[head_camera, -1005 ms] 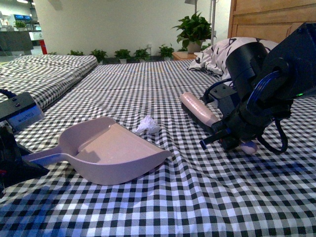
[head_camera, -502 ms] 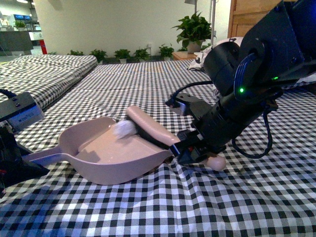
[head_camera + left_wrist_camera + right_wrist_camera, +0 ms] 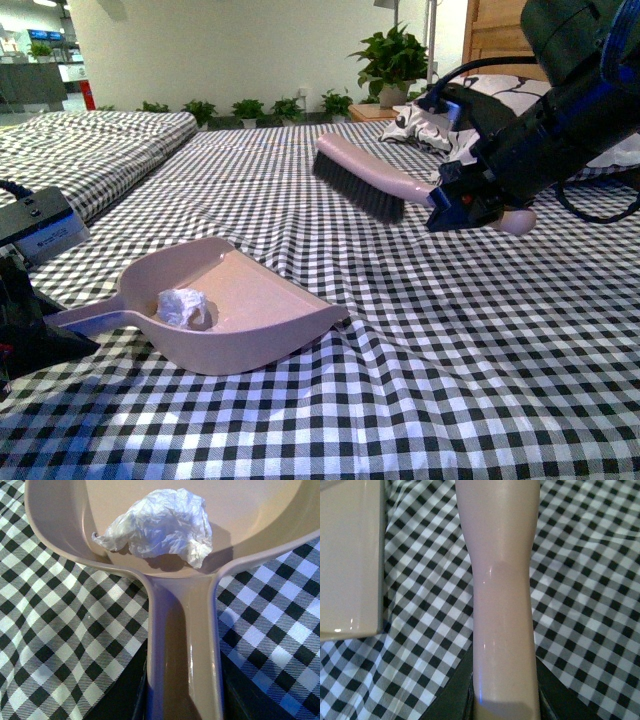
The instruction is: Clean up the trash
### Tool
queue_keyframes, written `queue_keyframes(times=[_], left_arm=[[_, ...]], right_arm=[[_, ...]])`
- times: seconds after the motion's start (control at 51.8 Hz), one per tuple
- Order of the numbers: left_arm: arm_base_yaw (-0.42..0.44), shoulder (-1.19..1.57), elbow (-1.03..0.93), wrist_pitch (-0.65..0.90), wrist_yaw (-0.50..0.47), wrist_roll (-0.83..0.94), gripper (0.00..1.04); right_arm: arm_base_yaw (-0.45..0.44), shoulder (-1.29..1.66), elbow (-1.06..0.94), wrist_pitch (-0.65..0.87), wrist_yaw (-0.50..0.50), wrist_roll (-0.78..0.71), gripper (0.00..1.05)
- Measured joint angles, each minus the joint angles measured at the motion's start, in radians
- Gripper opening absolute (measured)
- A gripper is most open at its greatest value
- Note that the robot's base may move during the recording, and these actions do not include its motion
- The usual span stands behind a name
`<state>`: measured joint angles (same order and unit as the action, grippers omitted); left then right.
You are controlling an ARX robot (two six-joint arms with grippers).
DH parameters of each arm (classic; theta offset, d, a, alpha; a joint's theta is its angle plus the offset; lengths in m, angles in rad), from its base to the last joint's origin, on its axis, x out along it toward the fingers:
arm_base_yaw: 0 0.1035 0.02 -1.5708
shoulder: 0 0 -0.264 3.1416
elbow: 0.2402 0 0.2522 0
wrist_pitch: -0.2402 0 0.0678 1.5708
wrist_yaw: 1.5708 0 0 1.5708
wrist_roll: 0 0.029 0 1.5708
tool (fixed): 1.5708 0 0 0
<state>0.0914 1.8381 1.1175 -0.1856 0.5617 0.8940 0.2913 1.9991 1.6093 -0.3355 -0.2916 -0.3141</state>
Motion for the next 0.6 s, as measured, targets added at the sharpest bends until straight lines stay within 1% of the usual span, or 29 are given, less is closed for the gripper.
queue_keyframes(times=[0.039,0.116,0.155,0.174,0.213,0.309,0.406,0.464,0.483,0.56,0.599], left_arm=[[0.000,0.000,0.000,0.004,-0.006,-0.003,0.28],[-0.010,-0.013,-0.061,0.197,-0.103,-0.087,0.28],[-0.011,-0.023,-0.081,0.275,-0.125,-0.151,0.28],[-0.010,-0.026,-0.087,0.289,-0.130,-0.165,0.28],[-0.008,-0.046,-0.106,0.350,-0.146,-0.231,0.28],[0.000,-0.100,-0.125,0.409,-0.190,-0.333,0.28],[0.007,-0.176,-0.130,0.476,-0.283,-0.462,0.28],[0.007,-0.222,-0.135,0.500,-0.339,-0.523,0.28],[0.007,-0.247,-0.138,0.505,-0.380,-0.557,0.28],[0.004,-0.323,-0.145,0.505,-0.466,-0.623,0.28],[0.002,-0.357,-0.153,0.502,-0.492,-0.639,0.28]], right_arm=[[-0.017,-0.032,-0.036,0.042,-0.005,0.043,0.19],[-0.048,-0.109,-0.100,0.094,-0.020,0.121,0.19],[-0.069,-0.159,-0.133,0.110,-0.037,0.159,0.19],[-0.076,-0.172,-0.142,0.113,-0.043,0.168,0.19],[-0.113,-0.234,-0.181,0.122,-0.069,0.203,0.19],[-0.195,-0.384,-0.272,0.131,-0.140,0.272,0.19],[-0.264,-0.538,-0.359,0.113,-0.235,0.323,0.19],[-0.288,-0.632,-0.402,0.097,-0.290,0.343,0.19],[-0.295,-0.658,-0.411,0.093,-0.302,0.351,0.19],[-0.313,-0.756,-0.439,0.089,-0.332,0.386,0.19],[-0.320,-0.791,-0.447,0.089,-0.337,0.404,0.19]])
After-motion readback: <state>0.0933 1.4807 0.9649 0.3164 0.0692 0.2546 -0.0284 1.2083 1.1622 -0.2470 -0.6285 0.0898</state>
